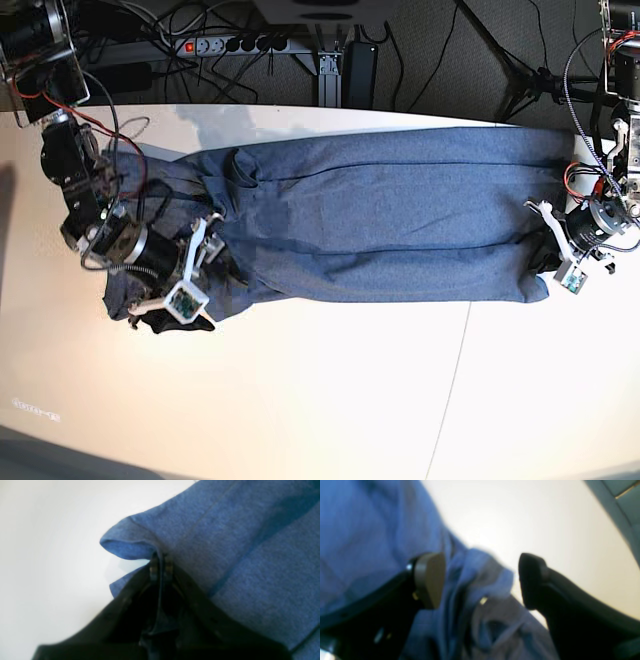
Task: Fold the T-shirt properly
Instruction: 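Pull the shirt end with the right gripper, flipping the printed side up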
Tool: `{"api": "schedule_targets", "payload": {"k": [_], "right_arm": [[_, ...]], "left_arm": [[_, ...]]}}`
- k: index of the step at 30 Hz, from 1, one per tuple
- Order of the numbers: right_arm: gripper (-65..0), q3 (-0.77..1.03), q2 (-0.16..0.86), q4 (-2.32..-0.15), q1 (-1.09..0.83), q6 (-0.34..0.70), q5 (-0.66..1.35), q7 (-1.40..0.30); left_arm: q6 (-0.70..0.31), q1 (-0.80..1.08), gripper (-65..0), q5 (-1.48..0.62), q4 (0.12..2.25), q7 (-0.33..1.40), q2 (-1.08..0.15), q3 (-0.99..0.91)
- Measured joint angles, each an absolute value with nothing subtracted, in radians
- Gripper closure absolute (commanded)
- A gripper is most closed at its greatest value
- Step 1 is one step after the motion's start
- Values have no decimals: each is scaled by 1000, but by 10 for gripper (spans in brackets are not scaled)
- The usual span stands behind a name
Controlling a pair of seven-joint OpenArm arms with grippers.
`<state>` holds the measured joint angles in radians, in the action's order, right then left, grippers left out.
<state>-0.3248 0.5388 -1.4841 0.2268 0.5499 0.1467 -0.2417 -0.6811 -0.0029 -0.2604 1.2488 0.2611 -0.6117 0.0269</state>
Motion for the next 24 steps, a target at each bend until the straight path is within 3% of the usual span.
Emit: {"api": "schedule_targets", "payload": {"k": [10, 21, 22, 24], "right_arm": [[-447, -256, 383, -1200, 346, 550, 394, -473], [-444, -251, 354, -1171, 347, 551, 456, -476], [-423, -251, 355, -1171, 346, 551, 456, -476], [-291, -251, 355, -1171, 346, 551, 456, -477]], "left_arm": [[-681, 0, 0, -262, 1249, 261, -610, 27], [-681, 0, 0, -262, 1249, 261, -610, 27], [-681, 0, 0, -262, 1249, 261, -610, 27], [-682, 0, 0, -262, 1249, 261, -610, 27]]}}
